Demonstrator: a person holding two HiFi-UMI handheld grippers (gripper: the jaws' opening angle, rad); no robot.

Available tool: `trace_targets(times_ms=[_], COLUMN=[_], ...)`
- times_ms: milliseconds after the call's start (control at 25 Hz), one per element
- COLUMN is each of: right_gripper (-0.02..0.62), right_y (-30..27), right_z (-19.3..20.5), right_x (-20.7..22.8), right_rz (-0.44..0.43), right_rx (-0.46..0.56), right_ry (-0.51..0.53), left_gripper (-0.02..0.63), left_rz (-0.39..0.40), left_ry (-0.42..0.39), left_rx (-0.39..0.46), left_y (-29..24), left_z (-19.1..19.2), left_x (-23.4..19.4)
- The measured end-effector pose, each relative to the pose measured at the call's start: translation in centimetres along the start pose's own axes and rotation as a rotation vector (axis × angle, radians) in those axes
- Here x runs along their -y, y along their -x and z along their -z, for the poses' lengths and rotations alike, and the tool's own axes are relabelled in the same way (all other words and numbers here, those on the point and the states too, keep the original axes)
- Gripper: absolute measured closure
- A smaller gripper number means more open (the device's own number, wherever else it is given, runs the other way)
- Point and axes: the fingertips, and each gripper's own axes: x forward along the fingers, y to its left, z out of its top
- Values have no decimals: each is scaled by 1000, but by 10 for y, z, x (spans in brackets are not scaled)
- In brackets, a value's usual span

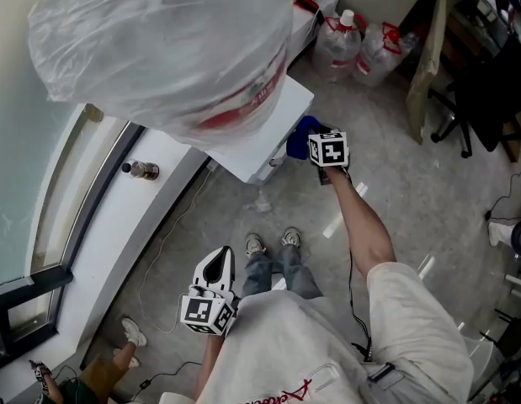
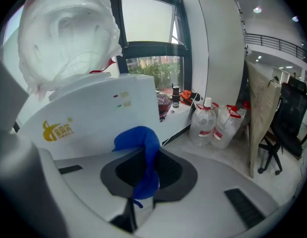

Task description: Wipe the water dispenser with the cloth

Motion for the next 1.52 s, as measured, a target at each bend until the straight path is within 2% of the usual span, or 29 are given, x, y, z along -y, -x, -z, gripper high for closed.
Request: trace_targets(times_ms=[200,560,760,1080,1200,1520], right_gripper=[545,545,545,545,545,545], right_y=[-6,-8,7,44,58,131], right_z=[-3,-18,-35,-45,-48,-66], right_x=[18,42,55,50,46,4], right_rz=[5,41,79,91,84,27], right_rx=[-24,22,115,182,207,366], right_ry=[-121,-207,-183,4,23,64], left_gripper=[594,594,594,594,594,594], left_rz=[-8,-14,1,42,57,80], left_ry=[2,-7,-15,-35,-50,-90], left_rx=[-5,-9,-13,-9,8,69], left_y=[0,2,1,-4,-8,-12], left_z=[1,0,-2,-3,-7,-27], left_x=[-2,-7,-5,11,18,35])
